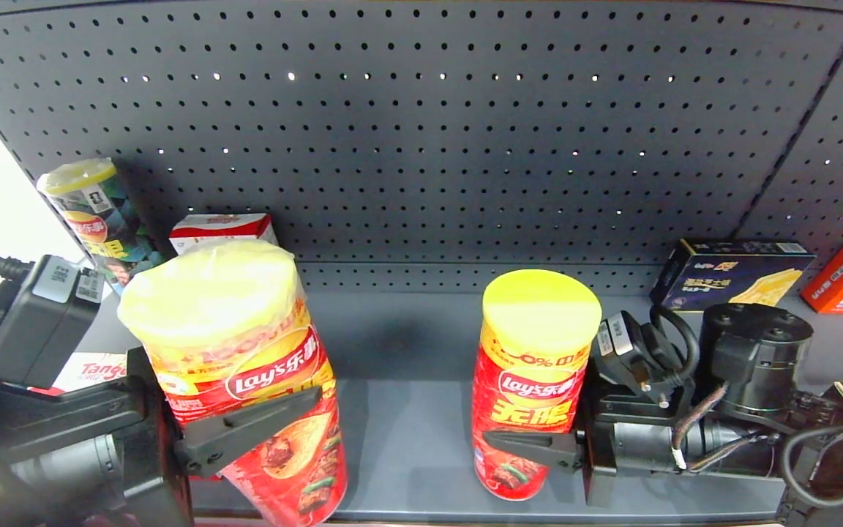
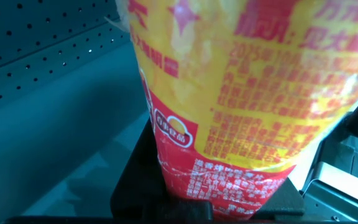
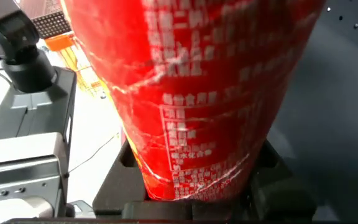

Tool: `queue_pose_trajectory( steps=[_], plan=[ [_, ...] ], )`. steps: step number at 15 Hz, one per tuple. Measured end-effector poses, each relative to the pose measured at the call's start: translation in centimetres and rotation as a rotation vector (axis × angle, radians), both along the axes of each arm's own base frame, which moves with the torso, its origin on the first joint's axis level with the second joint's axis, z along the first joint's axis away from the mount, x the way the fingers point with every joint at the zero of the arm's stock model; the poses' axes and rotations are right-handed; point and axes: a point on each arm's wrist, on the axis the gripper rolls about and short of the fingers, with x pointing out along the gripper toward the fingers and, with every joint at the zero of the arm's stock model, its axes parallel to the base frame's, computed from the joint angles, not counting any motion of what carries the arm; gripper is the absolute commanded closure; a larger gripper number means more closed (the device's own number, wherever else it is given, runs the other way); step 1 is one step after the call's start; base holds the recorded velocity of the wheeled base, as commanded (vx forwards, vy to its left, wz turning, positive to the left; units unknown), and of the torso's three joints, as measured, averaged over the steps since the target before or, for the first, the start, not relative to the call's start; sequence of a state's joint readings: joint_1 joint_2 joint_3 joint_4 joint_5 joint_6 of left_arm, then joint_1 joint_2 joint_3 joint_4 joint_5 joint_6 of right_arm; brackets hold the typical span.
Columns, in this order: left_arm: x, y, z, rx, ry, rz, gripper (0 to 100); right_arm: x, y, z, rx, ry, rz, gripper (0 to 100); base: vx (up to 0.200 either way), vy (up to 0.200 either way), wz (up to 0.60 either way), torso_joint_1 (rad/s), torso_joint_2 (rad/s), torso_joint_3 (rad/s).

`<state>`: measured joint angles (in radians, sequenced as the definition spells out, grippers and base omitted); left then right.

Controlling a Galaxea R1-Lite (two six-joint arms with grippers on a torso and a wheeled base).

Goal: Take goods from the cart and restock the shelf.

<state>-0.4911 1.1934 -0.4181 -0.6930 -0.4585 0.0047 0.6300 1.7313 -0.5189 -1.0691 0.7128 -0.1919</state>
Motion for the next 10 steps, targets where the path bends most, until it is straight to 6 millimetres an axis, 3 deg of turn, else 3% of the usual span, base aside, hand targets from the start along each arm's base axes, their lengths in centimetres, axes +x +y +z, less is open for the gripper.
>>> queue_pose_trajectory(
  steps=[2,3,10],
  plan=[
    [0.0,0.0,0.0,-0.003,0.003,0.000,100,0.2,0.2,-0.4,-0.001,0.000,0.000,100,0.000,0.000,0.00,0.000,0.00,0.000],
    [0.0,0.0,0.0,-0.003,0.003,0.000,100,0.3,0.2,-0.6,-0.004,0.004,-0.002,0,0.000,0.000,0.00,0.000,0.00,0.000],
    [-0.1,0.0,-0.1,-0.001,0.007,0.001,100,-0.4,-1.6,-0.7,-0.019,-0.012,-0.043,0,0.000,0.000,0.00,0.000,0.00,0.000]
  ],
)
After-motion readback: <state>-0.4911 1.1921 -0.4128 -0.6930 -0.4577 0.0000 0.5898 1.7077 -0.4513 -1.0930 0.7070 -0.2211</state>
